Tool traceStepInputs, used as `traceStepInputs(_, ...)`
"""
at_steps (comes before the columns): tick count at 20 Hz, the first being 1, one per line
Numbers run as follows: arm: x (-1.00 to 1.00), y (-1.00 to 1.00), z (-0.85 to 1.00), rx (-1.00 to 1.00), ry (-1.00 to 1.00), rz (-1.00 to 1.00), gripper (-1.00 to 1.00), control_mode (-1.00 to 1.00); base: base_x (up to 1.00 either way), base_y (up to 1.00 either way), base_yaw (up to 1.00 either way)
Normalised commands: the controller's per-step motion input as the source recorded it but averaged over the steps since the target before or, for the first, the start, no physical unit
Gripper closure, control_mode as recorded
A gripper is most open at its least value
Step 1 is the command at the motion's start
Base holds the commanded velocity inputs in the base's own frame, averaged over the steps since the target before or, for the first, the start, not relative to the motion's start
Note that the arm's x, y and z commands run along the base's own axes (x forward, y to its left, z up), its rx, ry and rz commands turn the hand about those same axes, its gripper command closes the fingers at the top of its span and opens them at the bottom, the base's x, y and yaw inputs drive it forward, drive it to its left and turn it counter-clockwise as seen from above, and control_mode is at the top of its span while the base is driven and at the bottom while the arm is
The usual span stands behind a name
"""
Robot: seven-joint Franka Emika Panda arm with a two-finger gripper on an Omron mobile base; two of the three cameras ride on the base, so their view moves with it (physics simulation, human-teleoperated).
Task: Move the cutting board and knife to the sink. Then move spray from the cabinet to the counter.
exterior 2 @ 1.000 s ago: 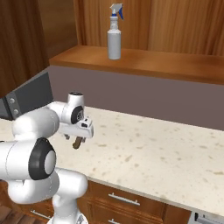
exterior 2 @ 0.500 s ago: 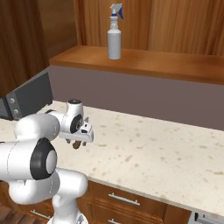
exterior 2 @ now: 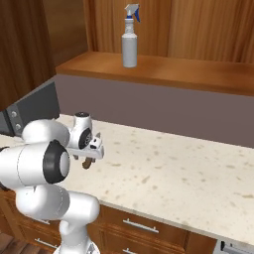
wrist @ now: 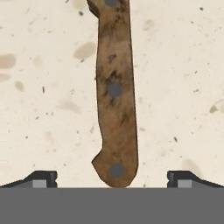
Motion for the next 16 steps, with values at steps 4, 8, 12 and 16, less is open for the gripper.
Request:
traceStepInputs(4,0.20,0.00,-0.17,-0.01,0.00,0.00,-1.00,-1.00,0.00,0.00,0.00)
traceStepInputs(8,0.07,0.00,-0.21,-0.01,0.00,0.00,-1.00,-1.00,0.00,0.00,0.00)
traceStepInputs(12,0.07,0.00,-0.19,0.00,0.00,0.00,-1.00,-1.00,0.00,0.00,0.00)
traceStepInputs(16,0.09,0.02,-0.21,0.00,0.00,0.00,-1.00,-1.00,0.00,0.00,0.00)
